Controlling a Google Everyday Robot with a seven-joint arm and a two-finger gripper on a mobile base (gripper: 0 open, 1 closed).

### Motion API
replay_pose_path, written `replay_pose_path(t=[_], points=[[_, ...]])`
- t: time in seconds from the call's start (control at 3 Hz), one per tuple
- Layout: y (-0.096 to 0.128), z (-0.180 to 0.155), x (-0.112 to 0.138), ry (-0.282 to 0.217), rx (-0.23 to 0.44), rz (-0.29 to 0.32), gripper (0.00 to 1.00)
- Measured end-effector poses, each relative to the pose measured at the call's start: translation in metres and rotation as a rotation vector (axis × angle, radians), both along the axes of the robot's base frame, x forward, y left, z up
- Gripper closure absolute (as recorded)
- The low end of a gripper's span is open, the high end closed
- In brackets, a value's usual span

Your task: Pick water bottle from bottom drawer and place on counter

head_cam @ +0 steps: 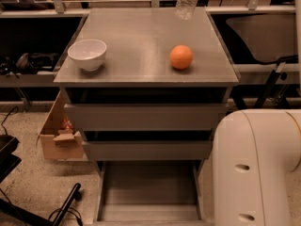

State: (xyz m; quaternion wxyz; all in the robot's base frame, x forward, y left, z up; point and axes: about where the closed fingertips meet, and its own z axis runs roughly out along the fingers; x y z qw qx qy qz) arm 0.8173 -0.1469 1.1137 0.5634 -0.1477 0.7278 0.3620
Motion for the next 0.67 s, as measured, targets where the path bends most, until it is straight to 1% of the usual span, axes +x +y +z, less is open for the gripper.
replay_pose_path(t=[0.33, 0.67], points=[[0.002, -0.021, 0.014, 0.050, 0.039, -0.010, 1.00], [0.006, -0.040, 0.027, 0.095, 0.035, -0.032, 1.00]])
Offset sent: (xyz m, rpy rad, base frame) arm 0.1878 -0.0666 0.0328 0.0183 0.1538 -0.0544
